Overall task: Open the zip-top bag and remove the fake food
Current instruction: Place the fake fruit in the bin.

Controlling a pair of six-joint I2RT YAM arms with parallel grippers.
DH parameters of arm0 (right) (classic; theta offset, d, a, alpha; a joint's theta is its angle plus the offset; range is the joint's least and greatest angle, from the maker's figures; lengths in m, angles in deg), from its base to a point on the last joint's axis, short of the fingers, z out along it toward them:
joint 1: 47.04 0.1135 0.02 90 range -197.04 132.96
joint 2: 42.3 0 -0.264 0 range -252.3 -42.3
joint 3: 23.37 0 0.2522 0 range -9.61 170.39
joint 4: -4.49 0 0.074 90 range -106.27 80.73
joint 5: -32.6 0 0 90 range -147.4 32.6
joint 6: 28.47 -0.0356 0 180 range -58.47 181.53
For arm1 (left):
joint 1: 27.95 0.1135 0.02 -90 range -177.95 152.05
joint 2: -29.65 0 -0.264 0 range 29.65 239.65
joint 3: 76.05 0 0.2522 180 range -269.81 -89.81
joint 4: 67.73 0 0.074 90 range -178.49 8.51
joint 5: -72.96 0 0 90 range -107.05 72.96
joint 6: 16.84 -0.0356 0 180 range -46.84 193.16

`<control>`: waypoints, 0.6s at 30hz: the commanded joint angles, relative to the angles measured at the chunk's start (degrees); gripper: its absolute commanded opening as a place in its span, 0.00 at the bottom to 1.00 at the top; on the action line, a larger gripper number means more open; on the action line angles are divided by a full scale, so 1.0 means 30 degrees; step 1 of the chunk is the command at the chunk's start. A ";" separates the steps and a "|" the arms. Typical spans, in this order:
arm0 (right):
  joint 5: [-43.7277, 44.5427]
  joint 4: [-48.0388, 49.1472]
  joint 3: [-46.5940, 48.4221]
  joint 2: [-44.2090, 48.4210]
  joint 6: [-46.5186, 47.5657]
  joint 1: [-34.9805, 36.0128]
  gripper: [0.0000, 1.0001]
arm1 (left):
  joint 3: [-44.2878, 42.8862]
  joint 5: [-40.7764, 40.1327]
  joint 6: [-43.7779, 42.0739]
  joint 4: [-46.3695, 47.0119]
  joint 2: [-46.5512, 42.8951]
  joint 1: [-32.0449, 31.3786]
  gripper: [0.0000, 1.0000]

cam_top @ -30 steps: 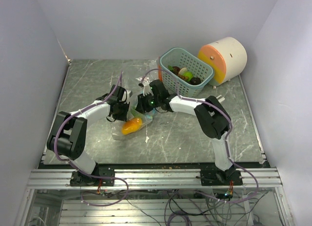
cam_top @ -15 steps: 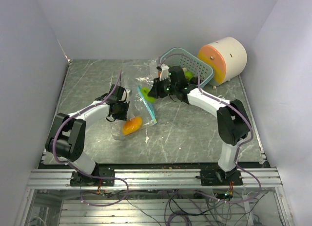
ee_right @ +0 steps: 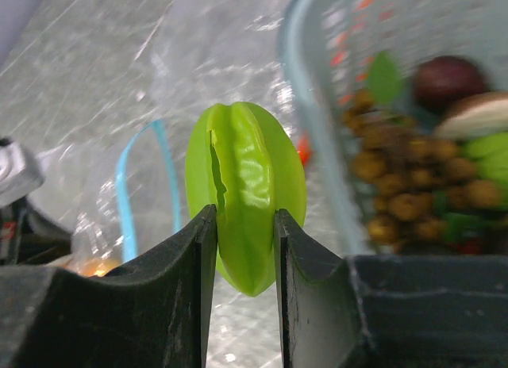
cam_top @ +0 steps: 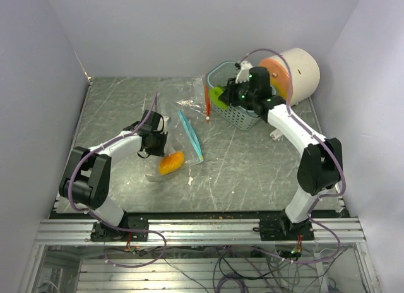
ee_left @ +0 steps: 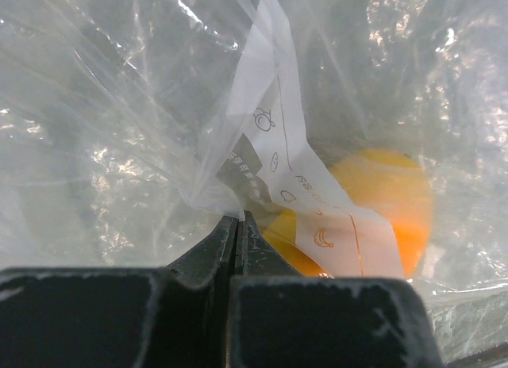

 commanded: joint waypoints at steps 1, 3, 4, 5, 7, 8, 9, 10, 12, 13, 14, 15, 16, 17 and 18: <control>0.1751 -0.1086 0.1185 0.1159 0.0356 -0.1969 0.00 | 0.0261 0.0356 0.0042 0.0530 -0.0375 -0.0010 0.07; 0.1875 -0.1360 0.1307 0.1329 0.0157 -0.2871 0.00 | 0.0281 0.0361 0.0026 0.0544 -0.0406 -0.0010 0.07; 0.1951 -0.1554 0.1360 0.1333 0.0089 -0.3249 0.00 | 0.0272 0.0375 0.0014 0.0549 -0.0405 -0.0010 0.07; 0.2045 -0.1717 0.1356 0.1337 0.0055 -0.3589 0.00 | 0.0304 0.0354 -0.0010 0.0568 -0.0423 -0.0010 0.07; 0.2026 -0.1955 0.1275 0.1327 0.0183 -0.4105 0.00 | 0.0332 0.0413 0.0005 0.0599 -0.0442 -0.0010 0.07; 0.2033 -0.2028 0.1243 0.1327 0.0334 -0.4186 0.00 | 0.0341 0.0440 0.0000 0.0600 -0.0409 -0.0010 0.07; 0.2088 -0.2088 0.1206 0.1358 0.0463 -0.4230 0.03 | 0.0327 0.0461 -0.0008 0.0600 -0.0391 -0.0010 0.07; 0.2092 -0.2147 0.1197 0.1369 0.0567 -0.4246 0.18 | 0.0320 0.0468 0.0002 0.0591 -0.0385 -0.0010 0.07; 0.2109 -0.2182 0.1196 0.1445 0.0590 -0.4228 0.42 | 0.0332 0.0453 0.0089 0.0659 -0.0408 -0.0010 0.07; 0.2047 -0.2096 0.1174 0.1527 0.0598 -0.4227 0.53 | 0.0345 0.0481 0.0146 0.0721 -0.0431 -0.0010 0.07; 0.1929 -0.1939 0.1120 0.1625 0.0551 -0.4231 0.62 | 0.0375 0.0558 0.0245 0.0787 -0.0470 -0.0010 0.07; 0.1841 -0.1802 0.1040 0.1707 0.0472 -0.4224 0.68 | 0.0394 0.0685 0.0320 0.0850 -0.0461 -0.0010 0.07; 0.1602 -0.1639 0.0924 0.1852 0.0447 -0.4201 0.70 | 0.0389 0.0814 0.0355 0.0924 -0.0494 -0.0010 0.07; 0.1254 -0.1439 0.0796 0.1940 0.0368 -0.4177 0.72 | 0.0407 0.0977 0.0348 0.0992 -0.0511 -0.0010 0.07; 0.0911 -0.1139 0.0557 0.2123 0.0112 -0.4023 0.72 | 0.0427 0.1170 0.0347 0.1081 -0.0553 -0.0010 0.07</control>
